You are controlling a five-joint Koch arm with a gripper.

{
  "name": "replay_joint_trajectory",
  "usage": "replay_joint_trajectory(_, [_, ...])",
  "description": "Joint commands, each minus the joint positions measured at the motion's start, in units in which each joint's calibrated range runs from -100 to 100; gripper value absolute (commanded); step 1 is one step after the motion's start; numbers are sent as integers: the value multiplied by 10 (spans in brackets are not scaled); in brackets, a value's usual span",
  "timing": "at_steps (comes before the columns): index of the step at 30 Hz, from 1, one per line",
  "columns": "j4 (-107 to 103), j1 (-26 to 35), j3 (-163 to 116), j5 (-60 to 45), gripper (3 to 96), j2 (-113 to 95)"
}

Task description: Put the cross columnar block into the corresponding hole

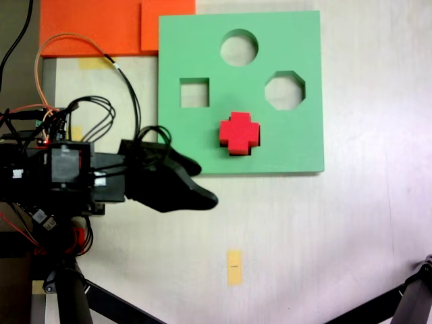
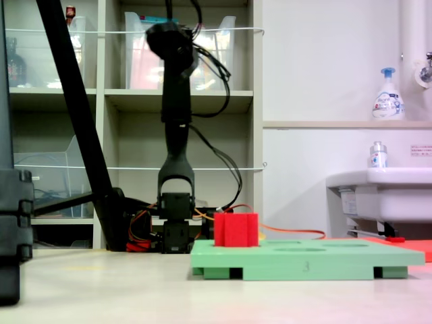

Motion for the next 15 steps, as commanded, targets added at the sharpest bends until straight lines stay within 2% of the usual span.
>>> replay_joint_trajectory(1, [188, -5, -258, -30, 570, -128])
replay_joint_trajectory(4, [522, -15, -607, -52, 530, -304])
replay_joint_trajectory(7, [702, -19, -848, -83, 509, -412])
replay_joint_trajectory(12, [1156, -19, -1313, -163, 491, -419])
replay_joint_trajectory(15, [1204, -9, -1451, -164, 489, -419])
